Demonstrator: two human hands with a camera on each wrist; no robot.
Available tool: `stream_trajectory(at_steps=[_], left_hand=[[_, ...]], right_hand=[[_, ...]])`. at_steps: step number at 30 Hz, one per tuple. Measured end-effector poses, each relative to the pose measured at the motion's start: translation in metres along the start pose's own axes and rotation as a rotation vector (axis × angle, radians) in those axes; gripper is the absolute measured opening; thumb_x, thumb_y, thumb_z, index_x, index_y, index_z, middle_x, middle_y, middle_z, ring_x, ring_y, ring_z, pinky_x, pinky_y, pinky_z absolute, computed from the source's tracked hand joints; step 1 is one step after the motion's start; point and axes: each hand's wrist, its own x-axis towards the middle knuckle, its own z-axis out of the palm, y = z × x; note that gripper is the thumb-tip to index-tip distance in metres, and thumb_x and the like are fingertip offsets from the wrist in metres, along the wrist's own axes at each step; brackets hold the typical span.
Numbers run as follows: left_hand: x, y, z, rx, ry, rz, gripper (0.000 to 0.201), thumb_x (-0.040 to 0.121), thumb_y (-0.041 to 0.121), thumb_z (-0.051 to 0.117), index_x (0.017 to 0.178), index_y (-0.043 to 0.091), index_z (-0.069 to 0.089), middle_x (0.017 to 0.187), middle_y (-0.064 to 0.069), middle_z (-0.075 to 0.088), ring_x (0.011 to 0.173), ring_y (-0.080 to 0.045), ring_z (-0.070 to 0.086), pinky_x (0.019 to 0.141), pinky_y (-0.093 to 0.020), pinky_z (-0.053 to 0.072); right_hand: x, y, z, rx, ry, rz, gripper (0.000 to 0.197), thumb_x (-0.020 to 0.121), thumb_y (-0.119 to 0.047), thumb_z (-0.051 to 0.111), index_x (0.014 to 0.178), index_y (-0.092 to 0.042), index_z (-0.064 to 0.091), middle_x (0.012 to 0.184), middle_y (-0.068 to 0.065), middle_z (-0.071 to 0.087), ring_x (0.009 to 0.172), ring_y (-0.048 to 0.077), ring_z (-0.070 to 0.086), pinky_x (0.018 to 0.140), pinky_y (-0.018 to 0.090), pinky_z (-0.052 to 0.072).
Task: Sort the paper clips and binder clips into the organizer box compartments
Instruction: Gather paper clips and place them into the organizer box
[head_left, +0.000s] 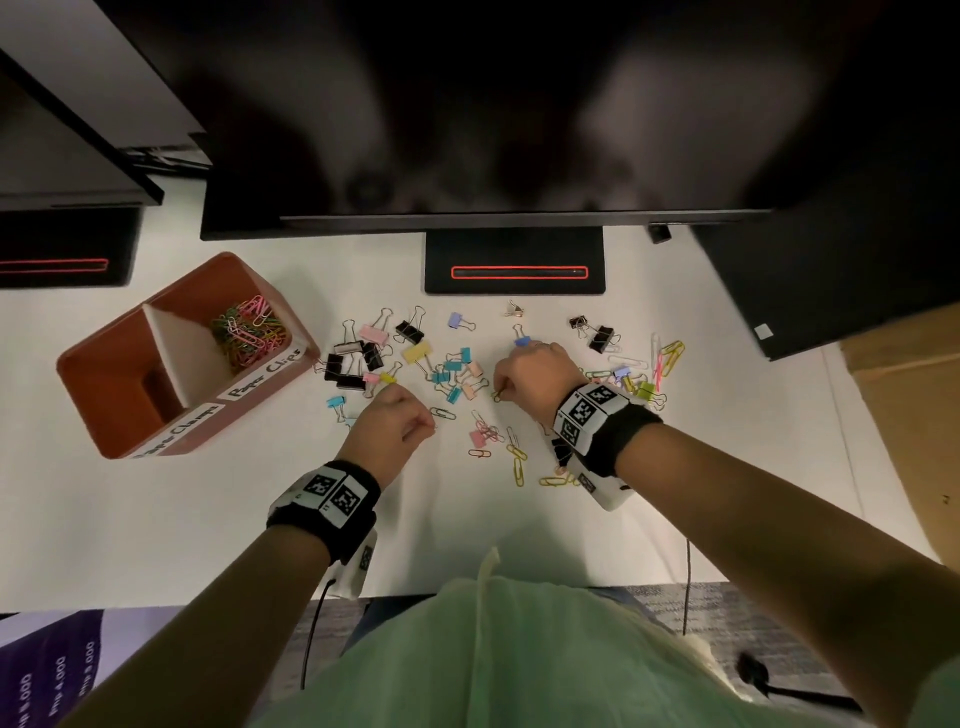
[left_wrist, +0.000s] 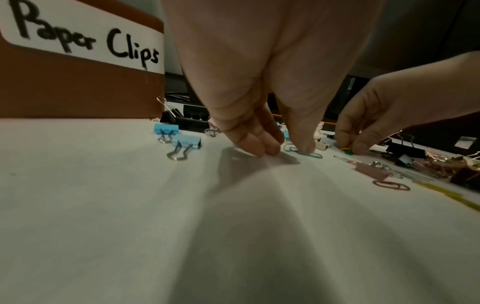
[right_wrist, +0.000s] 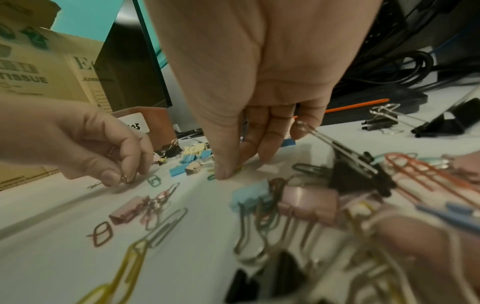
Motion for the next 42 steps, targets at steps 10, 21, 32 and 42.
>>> stream_trajectory(at_steps=[10, 21, 32, 42], left_hand=[[0.009, 0.005, 0.001, 0.153, -0.066, 0.135, 0.004, 0.079, 0.009, 0.069, 0.078, 0.007, 0.066, 0.107, -0.003, 0.057, 0.103, -0.015, 0.05, 0.085, -0.022, 0.038], [0.024, 0.018, 0.003, 0.181, -0.192, 0.011, 0.011, 0.085, 0.008, 0.059, 0.096, 0.009, 0.061, 0.087, -0.004, 0.057, 0.082, -0.019, 0.056, 0.077, -0.027, 0.045], [-0.002, 0.043, 0.026, -0.058, -0.111, -0.078, 0.023, 0.077, 0.018, 0.073, 0.096, 0.013, 0.061, 0.071, 0.005, 0.06, 0.063, -0.003, 0.054, 0.062, -0.009, 0.041], [0.003, 0.037, 0.024, 0.004, -0.064, -0.103, 0.011, 0.077, 0.015, 0.07, 0.085, 0.01, 0.065, 0.071, 0.001, 0.061, 0.067, -0.015, 0.057, 0.072, -0.027, 0.052]], right_hand=[[-0.009, -0.005, -0.003, -0.049, -0.032, -0.071, 0.02, 0.088, -0.018, 0.049, 0.103, -0.016, 0.062, 0.1, 0.005, 0.068, 0.094, 0.026, 0.06, 0.084, 0.036, 0.05], [-0.017, -0.011, -0.004, 0.037, -0.109, -0.005, 0.02, 0.09, -0.009, 0.048, 0.101, -0.009, 0.065, 0.112, 0.011, 0.056, 0.1, 0.031, 0.057, 0.087, 0.037, 0.05], [-0.065, -0.013, 0.013, 0.163, -0.08, -0.021, 0.028, 0.089, -0.008, 0.052, 0.117, -0.008, 0.055, 0.113, 0.014, 0.059, 0.103, 0.03, 0.057, 0.088, 0.039, 0.046], [-0.053, -0.017, 0.038, 0.306, -0.016, 0.146, 0.031, 0.084, -0.009, 0.06, 0.114, -0.005, 0.05, 0.105, 0.017, 0.062, 0.095, 0.033, 0.059, 0.083, 0.042, 0.051]])
